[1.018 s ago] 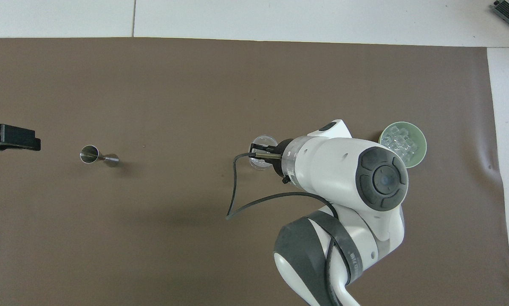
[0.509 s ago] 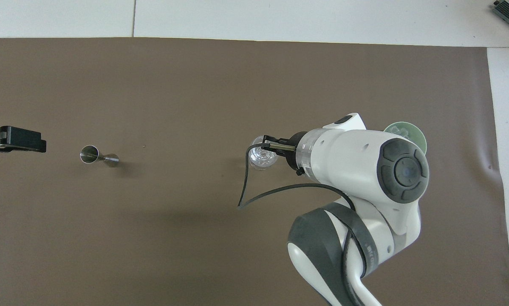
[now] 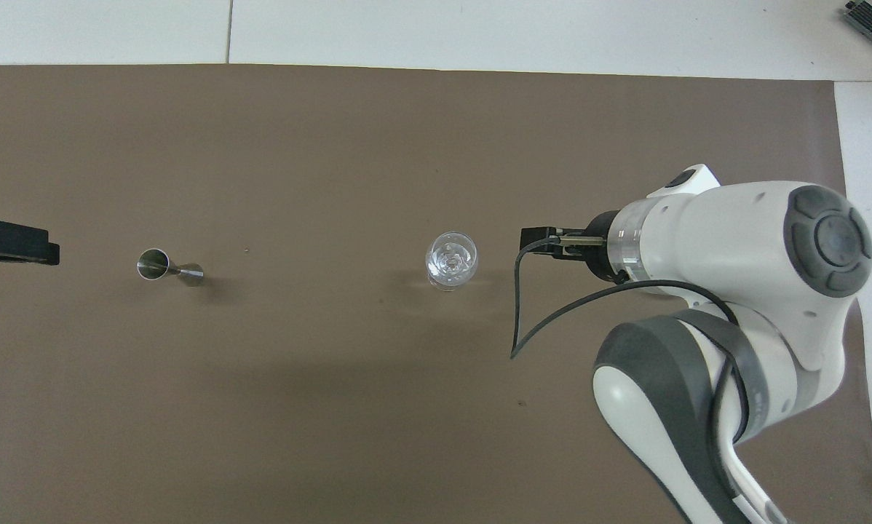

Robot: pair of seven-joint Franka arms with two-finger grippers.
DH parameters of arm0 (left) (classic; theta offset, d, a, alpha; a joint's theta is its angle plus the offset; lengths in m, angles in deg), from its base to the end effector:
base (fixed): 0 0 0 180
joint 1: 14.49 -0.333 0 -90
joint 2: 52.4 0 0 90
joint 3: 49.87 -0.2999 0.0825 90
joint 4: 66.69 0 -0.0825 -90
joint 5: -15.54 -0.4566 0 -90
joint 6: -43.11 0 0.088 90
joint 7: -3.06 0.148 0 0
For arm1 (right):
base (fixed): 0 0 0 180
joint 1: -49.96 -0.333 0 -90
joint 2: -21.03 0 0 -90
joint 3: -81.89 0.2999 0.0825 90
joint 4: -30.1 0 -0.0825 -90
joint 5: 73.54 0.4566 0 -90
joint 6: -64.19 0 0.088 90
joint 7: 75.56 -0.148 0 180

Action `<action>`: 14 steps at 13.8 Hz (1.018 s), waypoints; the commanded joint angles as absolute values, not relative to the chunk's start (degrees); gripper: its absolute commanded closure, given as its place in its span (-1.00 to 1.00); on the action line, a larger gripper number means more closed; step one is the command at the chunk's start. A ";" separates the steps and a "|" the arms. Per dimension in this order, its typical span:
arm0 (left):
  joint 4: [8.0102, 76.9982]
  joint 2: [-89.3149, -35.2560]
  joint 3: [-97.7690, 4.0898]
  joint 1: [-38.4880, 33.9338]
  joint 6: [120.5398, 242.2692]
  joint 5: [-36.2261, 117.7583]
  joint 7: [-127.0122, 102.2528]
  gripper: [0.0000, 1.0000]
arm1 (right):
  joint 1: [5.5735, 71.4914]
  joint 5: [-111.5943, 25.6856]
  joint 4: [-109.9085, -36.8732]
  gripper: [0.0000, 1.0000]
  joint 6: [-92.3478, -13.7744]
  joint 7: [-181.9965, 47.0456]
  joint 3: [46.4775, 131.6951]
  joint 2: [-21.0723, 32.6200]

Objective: Pour wine and add ice with both arms

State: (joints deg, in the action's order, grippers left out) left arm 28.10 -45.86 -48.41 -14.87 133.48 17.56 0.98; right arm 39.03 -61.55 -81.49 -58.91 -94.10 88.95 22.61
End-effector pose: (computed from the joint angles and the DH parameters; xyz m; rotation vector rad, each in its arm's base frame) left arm 0.5949 -0.0171 0.5922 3.1076 0.0266 0.0560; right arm 0.6145 0.2164 0.4335 -2.8827 0.1496 -0.2301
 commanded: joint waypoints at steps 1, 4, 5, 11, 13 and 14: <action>26.46 -47.04 -48.20 -15.11 133.28 16.33 2.18 -1.00 | 41.33 -62.64 -82.23 -1.00 -56.85 -92.79 89.36 24.02; 27.96 -46.60 -48.29 -14.32 133.90 16.33 3.15 -1.00 | 43.27 -69.65 -81.18 -1.00 -56.32 -92.61 89.27 24.28; 28.05 -46.43 -48.29 -14.32 133.81 16.33 3.15 -1.00 | 44.32 -70.89 -79.87 -1.00 -54.66 -92.61 89.36 24.02; 28.05 -46.25 -48.20 -14.93 133.64 16.42 3.15 -1.00 | 46.97 -76.35 -65.98 -1.00 -38.49 -90.43 89.36 20.15; 28.05 -46.25 -48.20 -14.93 133.64 16.42 3.24 -1.00 | 47.93 -75.84 -62.38 -1.00 -34.36 -88.05 89.36 19.89; 28.05 -46.25 -48.20 -14.93 133.64 16.42 2.98 -1.00 | 48.81 -75.22 -61.93 -1.00 -33.12 -87.96 89.44 19.88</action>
State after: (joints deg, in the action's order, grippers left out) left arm 27.80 -46.63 -48.14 -14.83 133.49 17.08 2.35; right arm 46.87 -75.22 -65.93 -36.65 -90.13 88.79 21.65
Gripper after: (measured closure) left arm 0.000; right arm 0.000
